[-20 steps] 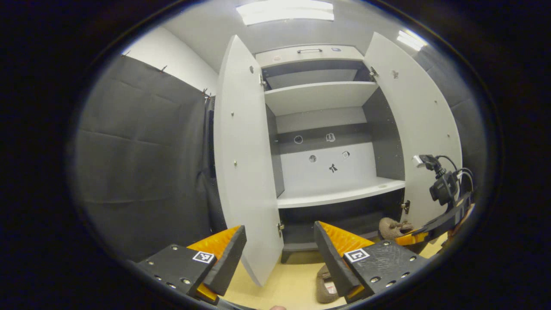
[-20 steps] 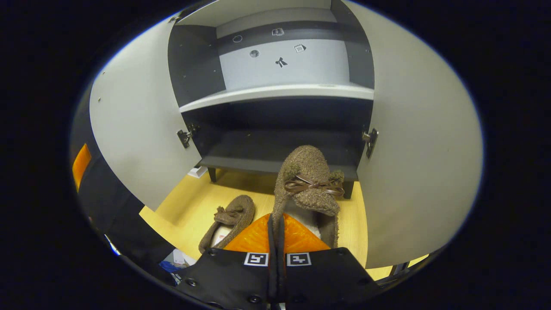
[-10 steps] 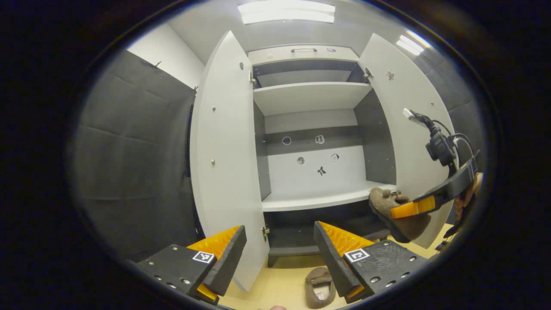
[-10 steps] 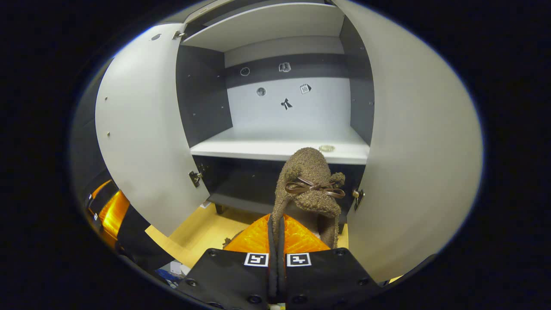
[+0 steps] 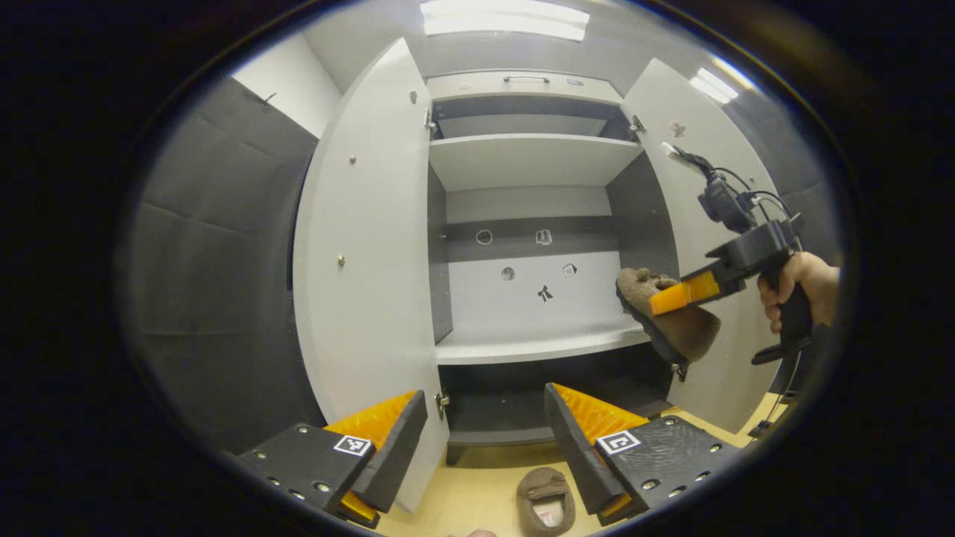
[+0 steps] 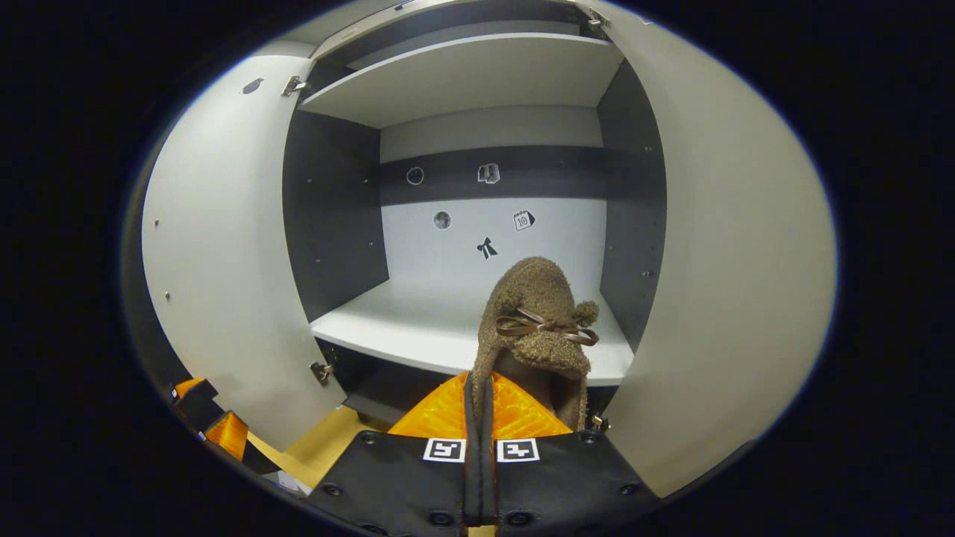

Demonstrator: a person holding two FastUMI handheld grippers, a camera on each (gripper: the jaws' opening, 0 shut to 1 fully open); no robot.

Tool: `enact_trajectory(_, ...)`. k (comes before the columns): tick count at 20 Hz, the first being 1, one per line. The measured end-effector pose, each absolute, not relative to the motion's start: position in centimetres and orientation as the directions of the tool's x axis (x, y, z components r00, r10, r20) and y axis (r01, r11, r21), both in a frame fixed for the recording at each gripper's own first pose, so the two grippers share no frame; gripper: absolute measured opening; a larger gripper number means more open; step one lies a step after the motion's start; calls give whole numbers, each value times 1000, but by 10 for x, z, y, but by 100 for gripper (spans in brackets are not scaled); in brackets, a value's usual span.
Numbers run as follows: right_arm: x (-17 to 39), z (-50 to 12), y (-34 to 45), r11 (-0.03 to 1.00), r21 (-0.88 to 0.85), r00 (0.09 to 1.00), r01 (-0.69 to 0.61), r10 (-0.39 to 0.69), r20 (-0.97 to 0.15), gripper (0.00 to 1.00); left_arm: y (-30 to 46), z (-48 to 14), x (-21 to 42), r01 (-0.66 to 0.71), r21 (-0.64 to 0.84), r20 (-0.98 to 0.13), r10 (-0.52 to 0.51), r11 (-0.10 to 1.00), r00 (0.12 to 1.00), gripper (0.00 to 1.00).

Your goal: Grab one shoe with the right hand and put it into the shoe cabinet, grab the other shoe with the left hand and put it into the shoe cabinet; then close the right door with the right hand and the left door with the left hand.

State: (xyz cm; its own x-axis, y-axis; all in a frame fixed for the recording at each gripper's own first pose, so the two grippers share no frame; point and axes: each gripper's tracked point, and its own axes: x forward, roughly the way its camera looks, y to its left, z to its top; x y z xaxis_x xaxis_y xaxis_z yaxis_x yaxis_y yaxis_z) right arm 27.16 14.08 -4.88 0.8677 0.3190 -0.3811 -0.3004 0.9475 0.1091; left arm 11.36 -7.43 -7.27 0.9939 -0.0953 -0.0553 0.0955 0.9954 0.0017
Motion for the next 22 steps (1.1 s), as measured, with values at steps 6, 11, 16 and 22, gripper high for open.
enact_trajectory(6, 332, -33, 139, 964, 86, 898, -251, 265, -351, 1, -78, -86, 130, 132, -41, -67, -135, 990, 989, 100)
enact_trajectory(11, 389, -29, 134, 977, 68, 908, -202, 213, -360, 0, -78, -103, 139, 147, -63, -93, -153, 987, 984, 93)
enact_trajectory(16, 427, -53, 146, 973, 113, 870, -200, 230, -436, 1, -79, -113, 147, 158, -67, -116, -165, 985, 979, 93)
enact_trajectory(22, 445, -63, 158, 972, 117, 865, -202, 233, -445, 12, -81, -121, 149, 166, -60, -134, -173, 984, 976, 93)
